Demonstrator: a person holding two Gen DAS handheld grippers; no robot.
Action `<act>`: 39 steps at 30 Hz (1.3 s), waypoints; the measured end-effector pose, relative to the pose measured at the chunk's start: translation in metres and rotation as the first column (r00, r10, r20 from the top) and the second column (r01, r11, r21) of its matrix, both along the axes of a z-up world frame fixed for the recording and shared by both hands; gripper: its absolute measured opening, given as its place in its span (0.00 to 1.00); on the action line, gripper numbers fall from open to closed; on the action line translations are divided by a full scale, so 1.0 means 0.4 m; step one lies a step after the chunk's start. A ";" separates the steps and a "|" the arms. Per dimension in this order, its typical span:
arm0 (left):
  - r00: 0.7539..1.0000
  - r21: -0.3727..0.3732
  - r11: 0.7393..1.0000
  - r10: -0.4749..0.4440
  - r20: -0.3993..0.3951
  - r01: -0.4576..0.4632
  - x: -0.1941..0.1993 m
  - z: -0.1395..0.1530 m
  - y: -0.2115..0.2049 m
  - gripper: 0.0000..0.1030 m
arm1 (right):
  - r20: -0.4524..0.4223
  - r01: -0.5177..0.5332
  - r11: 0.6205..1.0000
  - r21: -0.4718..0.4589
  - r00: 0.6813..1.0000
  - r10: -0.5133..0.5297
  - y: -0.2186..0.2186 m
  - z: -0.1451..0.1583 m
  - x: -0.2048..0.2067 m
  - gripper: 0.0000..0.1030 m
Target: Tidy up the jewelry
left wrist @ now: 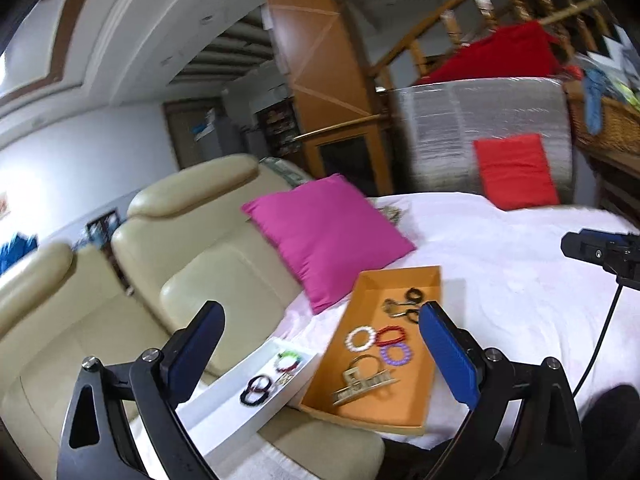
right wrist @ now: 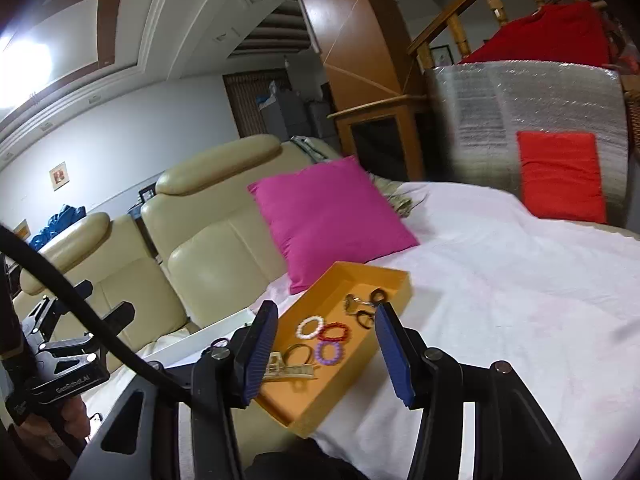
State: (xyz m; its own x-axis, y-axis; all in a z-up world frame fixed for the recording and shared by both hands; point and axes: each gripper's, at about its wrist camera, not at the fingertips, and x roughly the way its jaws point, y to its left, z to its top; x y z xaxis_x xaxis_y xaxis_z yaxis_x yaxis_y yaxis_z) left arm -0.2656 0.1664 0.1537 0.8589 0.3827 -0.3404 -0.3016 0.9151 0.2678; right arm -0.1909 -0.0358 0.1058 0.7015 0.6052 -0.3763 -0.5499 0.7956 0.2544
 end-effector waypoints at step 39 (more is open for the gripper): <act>0.997 -0.201 0.979 0.016 -0.070 -0.030 0.077 -0.091 0.025 1.00 | -0.017 0.166 0.985 0.054 0.986 -0.165 -0.165 -0.004 -0.125 0.63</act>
State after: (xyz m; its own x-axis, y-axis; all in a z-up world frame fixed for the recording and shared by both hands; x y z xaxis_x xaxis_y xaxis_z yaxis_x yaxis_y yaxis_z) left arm -0.2347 0.1764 0.1172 0.8229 0.3199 -0.4696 -0.3108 0.9453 0.0992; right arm -0.2410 -0.1016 0.1040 0.7892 0.5012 -0.3550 -0.4081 0.8598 0.3068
